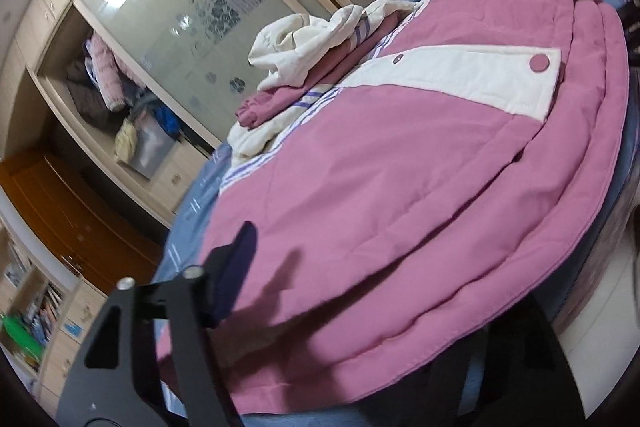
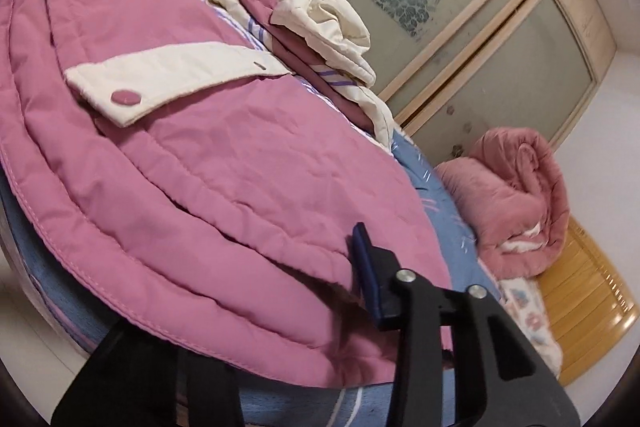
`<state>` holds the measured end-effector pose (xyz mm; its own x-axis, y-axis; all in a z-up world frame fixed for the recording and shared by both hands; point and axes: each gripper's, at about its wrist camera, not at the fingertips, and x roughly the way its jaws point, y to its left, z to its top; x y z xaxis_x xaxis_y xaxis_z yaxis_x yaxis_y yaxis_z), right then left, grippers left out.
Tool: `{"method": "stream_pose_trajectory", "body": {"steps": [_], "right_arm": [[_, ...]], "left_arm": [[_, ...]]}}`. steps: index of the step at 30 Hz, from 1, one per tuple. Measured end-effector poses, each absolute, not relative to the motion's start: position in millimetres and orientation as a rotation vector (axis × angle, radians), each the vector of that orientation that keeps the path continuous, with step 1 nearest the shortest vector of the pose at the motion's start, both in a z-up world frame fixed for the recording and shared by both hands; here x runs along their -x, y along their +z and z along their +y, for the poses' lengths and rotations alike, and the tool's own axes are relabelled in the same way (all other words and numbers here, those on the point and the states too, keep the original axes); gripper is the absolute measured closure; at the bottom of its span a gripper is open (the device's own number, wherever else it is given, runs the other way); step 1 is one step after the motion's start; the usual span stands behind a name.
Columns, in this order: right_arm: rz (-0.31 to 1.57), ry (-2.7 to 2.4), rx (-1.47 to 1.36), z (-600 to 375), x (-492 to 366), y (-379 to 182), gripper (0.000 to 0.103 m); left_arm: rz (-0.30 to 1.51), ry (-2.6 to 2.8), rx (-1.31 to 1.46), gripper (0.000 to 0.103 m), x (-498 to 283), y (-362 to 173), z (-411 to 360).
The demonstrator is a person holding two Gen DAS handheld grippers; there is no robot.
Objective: Fold large clothes
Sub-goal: 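Fold the held hem up toward the hood with both tools, then press the folded hem flat onto the jacket with both tools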
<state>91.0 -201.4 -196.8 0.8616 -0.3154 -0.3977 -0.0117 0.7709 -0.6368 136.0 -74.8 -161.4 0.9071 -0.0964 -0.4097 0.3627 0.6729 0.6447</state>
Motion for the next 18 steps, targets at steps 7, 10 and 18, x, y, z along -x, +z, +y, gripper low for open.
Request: {"method": "stream_pose_trajectory", "body": {"steps": [7, 10, 18], "right_arm": [[0.558, -0.156, 0.568, -208.5, -96.2, -189.1, 0.076], [0.569, -0.155, 0.55, -210.2, -98.4, -188.9, 0.077], [0.598, -0.145, 0.457, -216.8, -103.1, -187.0, 0.08]], "left_arm": [[0.495, -0.311, -0.598, 0.054, -150.1, -146.5, -66.3], [0.541, -0.314, -0.557, 0.061, -154.8, -146.5, -65.4], [0.582, -0.296, -0.51, 0.07, -159.4, -147.9, -67.8]]}}
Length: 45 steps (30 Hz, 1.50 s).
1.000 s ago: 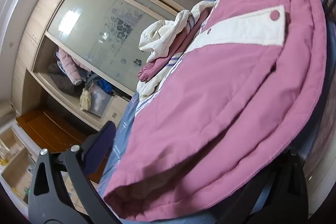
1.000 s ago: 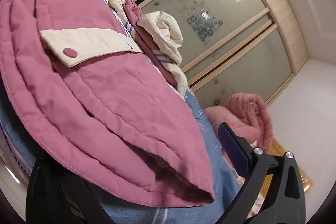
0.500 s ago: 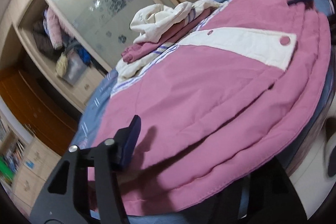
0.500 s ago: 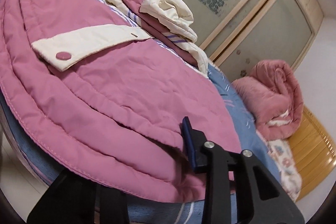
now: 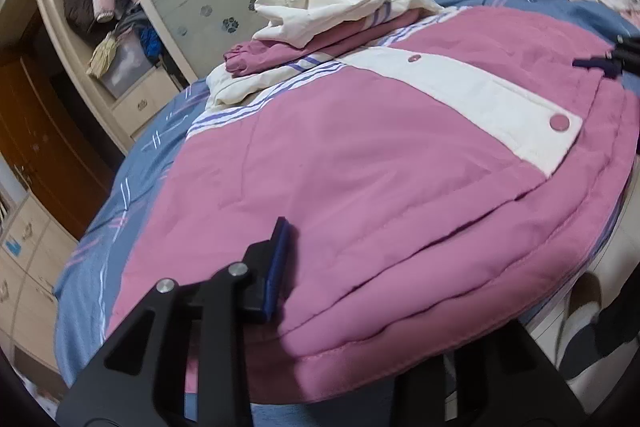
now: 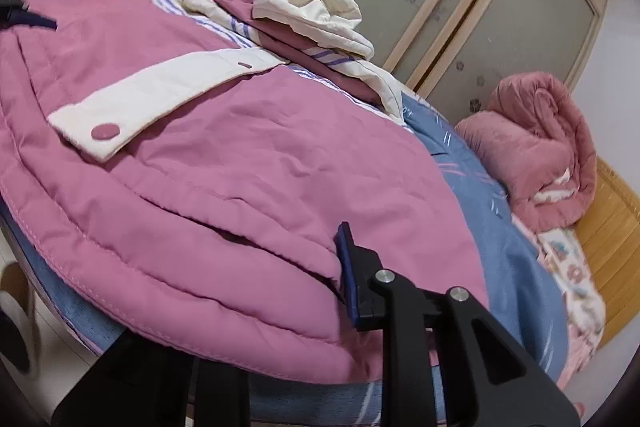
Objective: Fold large clothes
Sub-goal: 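Press the folded hem flat onto the jacket with both tools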
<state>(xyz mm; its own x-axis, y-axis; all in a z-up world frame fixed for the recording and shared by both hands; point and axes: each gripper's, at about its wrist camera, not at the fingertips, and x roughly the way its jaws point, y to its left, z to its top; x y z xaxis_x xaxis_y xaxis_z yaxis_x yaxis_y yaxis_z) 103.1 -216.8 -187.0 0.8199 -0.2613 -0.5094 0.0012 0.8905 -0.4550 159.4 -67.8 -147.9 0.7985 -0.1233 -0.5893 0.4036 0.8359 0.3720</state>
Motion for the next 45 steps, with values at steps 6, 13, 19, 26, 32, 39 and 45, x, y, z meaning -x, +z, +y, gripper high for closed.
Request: {"method": "stream_pose_trajectory", "body": {"steps": [6, 13, 19, 26, 32, 39, 45], "right_arm": [[0.635, -0.119, 0.304, -227.9, -109.3, -181.9, 0.08], [0.647, -0.098, 0.223, -232.5, -111.6, -180.1, 0.084], [0.659, -0.08, 0.166, -238.4, -111.6, -179.9, 0.085], [0.662, -0.076, 0.14, -241.3, -112.3, -181.1, 0.085], [0.659, -0.076, 0.129, -243.6, -111.5, -182.1, 0.085], [0.653, -0.072, 0.071, -248.3, -109.5, -177.6, 0.086], [0.642, -0.065, 0.011, -251.6, -109.0, -168.7, 0.087]], "left_arm": [[0.596, -0.284, -0.395, 0.07, -164.2, -146.1, -62.9], [0.666, -0.277, -0.267, 0.07, -174.3, -143.8, -57.3], [0.691, -0.267, -0.246, 0.07, -176.5, -142.9, -57.2], [0.687, -0.266, -0.248, 0.07, -175.8, -145.8, -57.8], [0.679, -0.276, -0.267, 0.075, -175.3, -146.3, -57.5], [0.687, -0.288, -0.237, 0.077, -177.0, -142.2, -54.3], [0.67, -0.303, -0.187, 0.082, -176.6, -131.0, -50.8]]}}
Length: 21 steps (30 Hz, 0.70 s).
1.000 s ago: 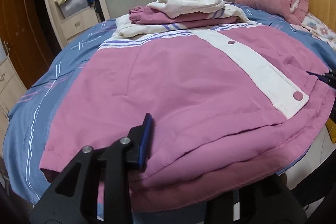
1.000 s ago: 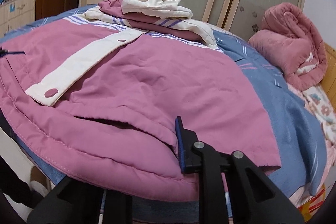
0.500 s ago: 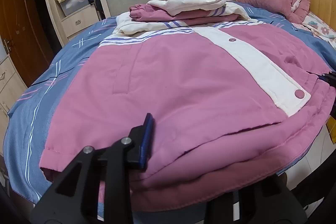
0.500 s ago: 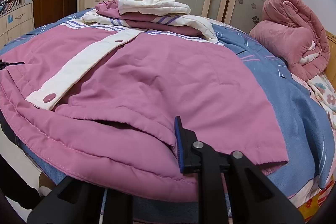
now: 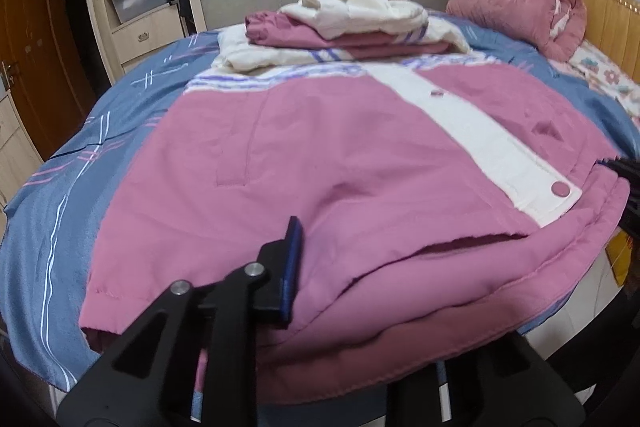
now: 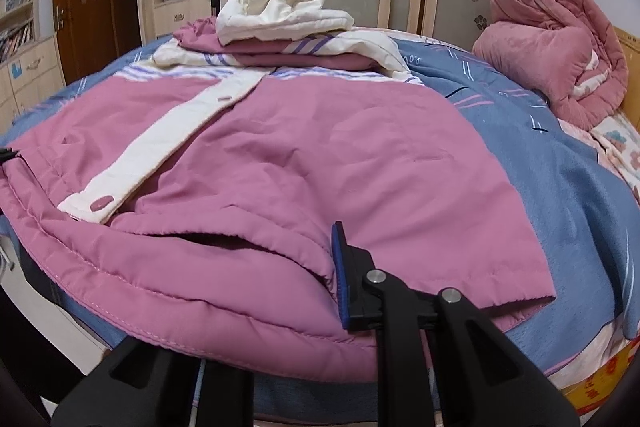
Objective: Fold large clothes
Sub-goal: 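Press the folded hem flat onto the jacket with both tools, then grasp the folded jacket edge with both tools and lift it over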
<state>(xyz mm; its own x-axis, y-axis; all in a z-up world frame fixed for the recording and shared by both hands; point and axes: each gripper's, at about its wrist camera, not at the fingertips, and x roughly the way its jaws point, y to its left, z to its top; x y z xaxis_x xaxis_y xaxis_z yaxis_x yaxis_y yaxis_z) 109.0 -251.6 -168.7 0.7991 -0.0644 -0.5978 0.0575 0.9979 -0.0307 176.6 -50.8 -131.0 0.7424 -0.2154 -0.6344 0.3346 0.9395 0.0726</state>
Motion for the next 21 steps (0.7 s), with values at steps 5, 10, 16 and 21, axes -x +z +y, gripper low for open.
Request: {"method": "stream_pose_trajectory", "body": {"steps": [5, 10, 16, 21], "right_arm": [[0.605, -0.067, -0.031, -252.2, -106.9, -153.3, 0.089], [0.52, -0.084, -0.017, -247.8, -103.9, -131.8, 0.092], [0.417, -0.125, 0.1, -240.0, -113.5, -92.8, 0.094], [0.341, -0.124, 0.148, -247.5, -151.8, -45.2, 0.095]], "left_arm": [[0.592, -0.295, -0.159, 0.083, -171.2, -114.8, -49.4], [0.544, -0.308, -0.126, 0.084, -172.0, -102.3, -44.4], [0.424, -0.284, -0.226, 0.084, -179.4, -63.8, -52.4], [0.353, -0.299, -0.288, 0.087, -216.8, -19.2, -64.6]]}}
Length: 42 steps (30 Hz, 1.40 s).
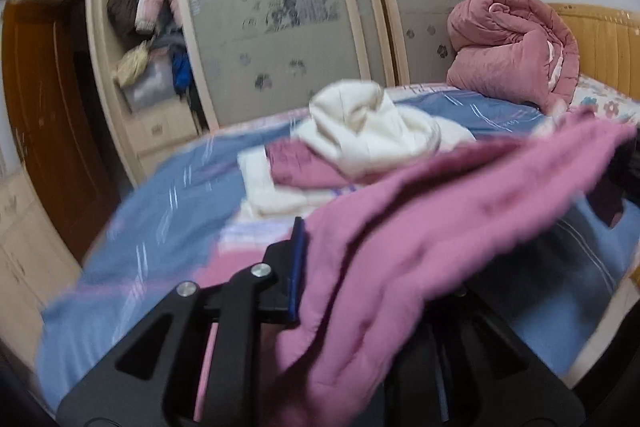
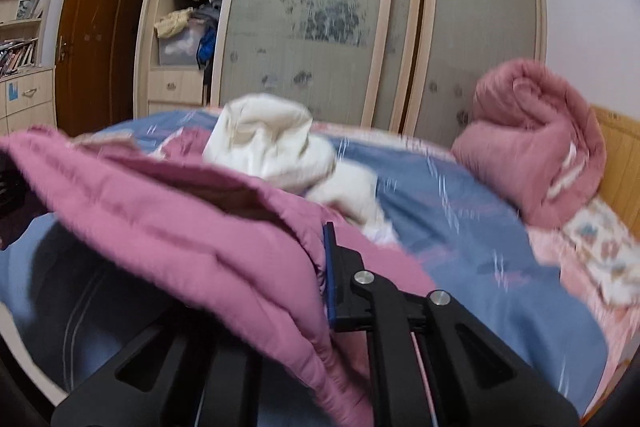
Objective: Fold large clothes
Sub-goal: 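Grasp the folded jacket edge with both tools and lift it over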
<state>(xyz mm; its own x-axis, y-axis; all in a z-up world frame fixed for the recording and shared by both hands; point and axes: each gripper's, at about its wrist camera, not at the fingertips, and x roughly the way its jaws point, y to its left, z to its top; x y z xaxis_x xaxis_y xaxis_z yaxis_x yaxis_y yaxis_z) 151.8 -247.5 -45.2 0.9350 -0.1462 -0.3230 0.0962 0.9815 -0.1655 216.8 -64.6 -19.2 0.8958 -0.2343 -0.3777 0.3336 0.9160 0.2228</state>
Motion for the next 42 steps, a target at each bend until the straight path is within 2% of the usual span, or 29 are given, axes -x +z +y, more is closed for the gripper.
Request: {"method": "stream_pose_trajectory", "body": {"steps": [5, 16, 26, 29, 32, 33, 34, 35, 36, 37, 38, 39, 40, 41, 42], "right_arm": [[0.288, -0.133, 0.209, -252.3, -202.2, -8.5, 0.096], [0.248, -0.142, 0.257, -270.0, -325.5, 32.4, 0.096], [0.381, -0.121, 0.158, -308.5, -451.4, 26.9, 0.096], [0.464, -0.09, 0.102, -322.0, -489.3, 9.9, 0.096], [0.531, -0.077, 0.122, -325.1, -523.8, -10.2, 0.096], [0.556, -0.069, 0.131, -326.3, -536.0, -19.1, 0.095], [0.572, -0.061, 0.131, -326.2, -544.3, -25.8, 0.095], [0.583, -0.055, 0.13, -327.6, -549.6, -30.6, 0.093], [0.595, -0.047, 0.129, -328.5, -555.5, -35.7, 0.089], [0.603, -0.05, 0.128, -329.0, -561.8, -40.6, 0.084], [0.6, -0.057, 0.128, -329.6, -566.1, -42.7, 0.071], [0.581, -0.072, 0.129, -330.7, -569.7, -42.4, 0.05], [0.567, -0.089, 0.127, -331.4, -572.5, -40.6, 0.041], [0.554, -0.116, 0.121, -335.1, -575.8, -38.2, 0.024], [0.543, -0.145, 0.11, -339.7, -578.9, -34.8, 0.012]], "left_arm": [[0.296, -0.294, -0.327, 0.087, -278.1, 21.1, -77.2], [0.314, -0.226, -0.414, 0.087, -420.9, 52.7, -106.5], [0.427, -0.193, -0.549, 0.085, -552.3, 40.1, -150.4], [0.451, -0.175, -0.601, 0.077, -584.7, 21.0, -160.5], [0.451, -0.149, -0.661, 0.063, -608.1, 4.0, -168.7], [0.441, -0.134, -0.686, 0.055, -617.5, -2.9, -171.6], [0.435, -0.123, -0.695, 0.041, -622.2, -6.9, -172.5], [0.426, -0.11, -0.705, 0.033, -628.2, -10.5, -172.4], [0.41, -0.092, -0.721, 0.019, -635.9, -14.4, -172.7], [0.394, -0.082, -0.733, 0.01, -641.7, -16.3, -172.7], [0.383, -0.074, -0.74, 0.006, -647.2, -16.8, -172.0], [0.378, -0.073, -0.738, 0.002, -653.6, -15.6, -170.0], [0.374, -0.077, -0.729, 0.002, -658.7, -12.9, -168.5], [0.37, -0.082, -0.722, 0.002, -662.2, -10.3, -168.2], [0.358, -0.082, -0.714, 0.002, -667.5, -4.3, -166.9]]}}
